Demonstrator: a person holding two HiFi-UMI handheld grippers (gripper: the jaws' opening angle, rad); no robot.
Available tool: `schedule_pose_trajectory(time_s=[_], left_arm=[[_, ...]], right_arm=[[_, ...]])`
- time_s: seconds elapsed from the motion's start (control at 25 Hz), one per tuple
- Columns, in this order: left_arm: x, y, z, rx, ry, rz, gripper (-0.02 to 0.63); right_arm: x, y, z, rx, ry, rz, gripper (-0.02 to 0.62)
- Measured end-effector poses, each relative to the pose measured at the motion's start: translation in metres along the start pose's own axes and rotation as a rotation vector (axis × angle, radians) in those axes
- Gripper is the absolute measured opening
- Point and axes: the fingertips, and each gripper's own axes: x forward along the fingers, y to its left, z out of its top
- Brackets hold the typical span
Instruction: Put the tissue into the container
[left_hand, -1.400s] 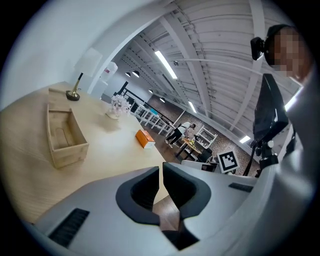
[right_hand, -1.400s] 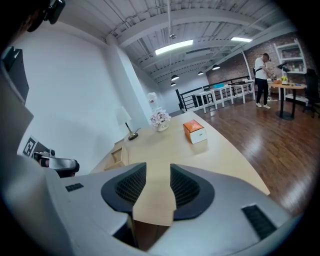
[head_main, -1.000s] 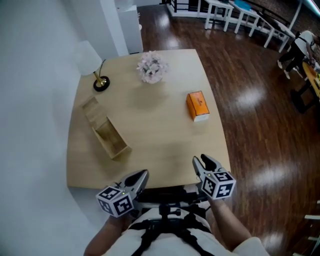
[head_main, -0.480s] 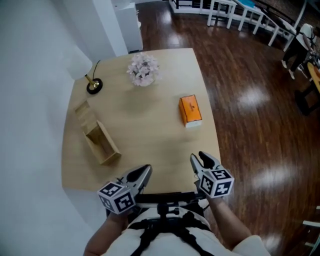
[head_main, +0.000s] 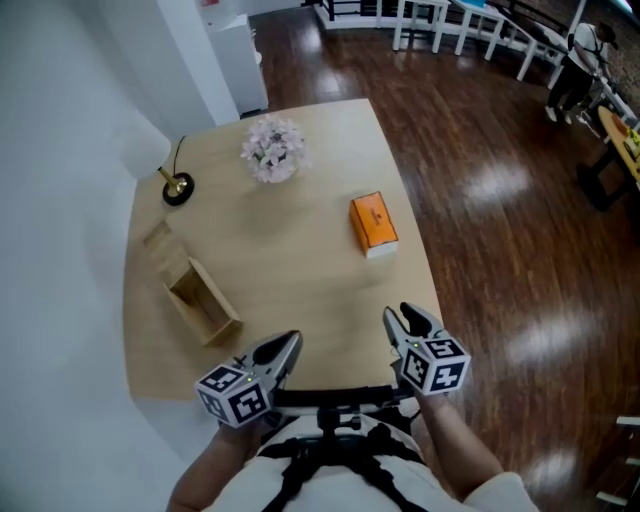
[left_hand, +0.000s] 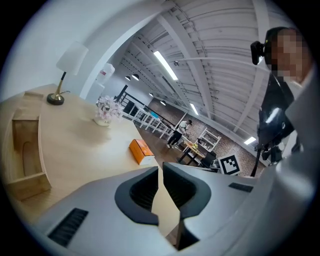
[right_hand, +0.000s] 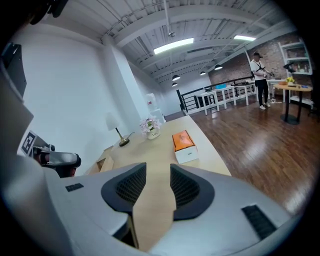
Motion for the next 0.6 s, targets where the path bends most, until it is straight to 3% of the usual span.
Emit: schedule_pose_trajectory(time_s=[0.6], left_arm=[[-0.002, 0.023, 0.020, 0.042, 0.018, -0.039, 0.017]], right_arm=[[0.005, 0.010, 0.004, 0.020, -0.018, -0.071, 0.149]])
